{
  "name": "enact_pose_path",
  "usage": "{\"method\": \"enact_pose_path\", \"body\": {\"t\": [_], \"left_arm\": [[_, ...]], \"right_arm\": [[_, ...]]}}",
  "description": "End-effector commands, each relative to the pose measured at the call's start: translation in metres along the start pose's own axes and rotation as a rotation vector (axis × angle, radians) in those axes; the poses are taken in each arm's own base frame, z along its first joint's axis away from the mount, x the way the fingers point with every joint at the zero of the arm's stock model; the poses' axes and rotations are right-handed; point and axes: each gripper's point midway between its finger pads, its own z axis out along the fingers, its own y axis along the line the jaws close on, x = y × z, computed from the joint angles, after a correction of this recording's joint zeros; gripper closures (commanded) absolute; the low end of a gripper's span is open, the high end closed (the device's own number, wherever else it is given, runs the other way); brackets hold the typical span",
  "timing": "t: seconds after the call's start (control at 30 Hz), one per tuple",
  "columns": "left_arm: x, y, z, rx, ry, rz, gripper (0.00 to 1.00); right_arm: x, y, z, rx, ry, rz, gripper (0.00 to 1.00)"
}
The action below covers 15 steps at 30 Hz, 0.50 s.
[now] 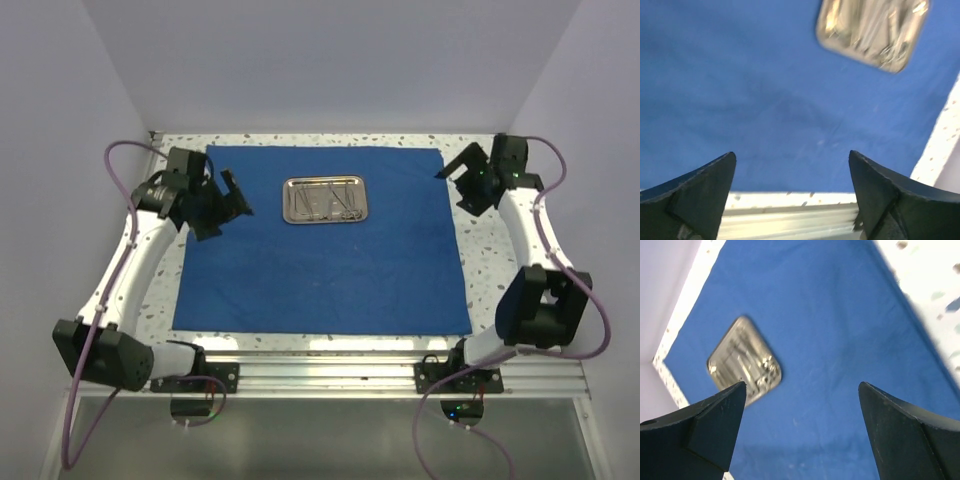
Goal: Open and lay out the surgical kit
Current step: Pick up the medical item from the container.
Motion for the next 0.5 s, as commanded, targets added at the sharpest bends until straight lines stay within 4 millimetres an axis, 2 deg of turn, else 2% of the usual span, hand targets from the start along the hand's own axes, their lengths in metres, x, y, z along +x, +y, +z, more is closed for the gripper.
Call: {"method": "enact_pose_path", "body": {"t": [0.0, 0.03, 0.07, 0.1, 0.13, 0.17, 0.2, 0.23, 0.27, 0.3, 0.33, 0.37, 0.4, 0.43, 0.47], "left_arm": [[-0.061, -0.057, 0.009, 0.145, -0.128, 0.051, 0.06], [-0.066, -0.063, 0.03, 0.141, -0.094, 0.051, 0.09], [-0.081, -0.08, 0.043, 0.174, -0.087, 0.062, 0.17], [-0.091, -0.09, 0.033, 0.202, -0.119, 0.068, 0.19], [-0.096, -0.093, 0.052, 0.19, -0.102, 0.066, 0.23], [-0.113, -0.11, 0.049, 0.24, -0.153, 0.079, 0.41], [-0.12, -0.115, 0.054, 0.252, -0.169, 0.085, 0.56], [-0.124, -0.118, 0.068, 0.247, -0.164, 0.083, 0.7], [-0.136, -0.131, 0.068, 0.279, -0.2, 0.091, 0.82], [-0.142, -0.134, 0.075, 0.275, -0.208, 0.097, 0.86], [-0.137, -0.136, 0.1, 0.246, -0.175, 0.121, 0.9], [-0.145, -0.147, 0.097, 0.244, -0.189, 0.142, 0.97], [-0.148, -0.146, 0.108, 0.207, -0.195, 0.174, 1.0], [-0.137, -0.146, 0.139, 0.159, -0.15, 0.202, 1.0], [-0.144, -0.148, 0.141, 0.114, -0.177, 0.22, 1.0]], "right_arm": [[0.051, 0.013, -0.008, -0.064, 0.085, -0.056, 0.02], [0.064, 0.004, -0.008, -0.038, 0.105, -0.059, 0.02], [0.07, 0.01, -0.016, -0.062, 0.104, -0.065, 0.03], [0.077, 0.011, -0.019, -0.072, 0.114, -0.07, 0.04], [0.084, 0.013, -0.023, -0.08, 0.123, -0.083, 0.06], [0.089, 0.022, -0.032, -0.099, 0.11, -0.132, 0.07], [0.103, 0.033, -0.039, -0.123, 0.126, -0.192, 0.08], [0.108, 0.038, -0.046, -0.123, 0.134, -0.231, 0.1], [0.115, 0.042, -0.052, -0.135, 0.155, -0.268, 0.11], [0.125, 0.046, -0.057, -0.152, 0.183, -0.322, 0.12], [0.131, 0.042, -0.064, -0.126, 0.221, -0.339, 0.14], [0.135, 0.037, -0.067, -0.11, 0.246, -0.365, 0.16], [0.14, 0.029, -0.073, -0.077, 0.282, -0.375, 0.16], [0.14, 0.028, -0.078, -0.08, 0.284, -0.391, 0.17], [0.14, 0.025, -0.083, -0.08, 0.285, -0.423, 0.19]]}}
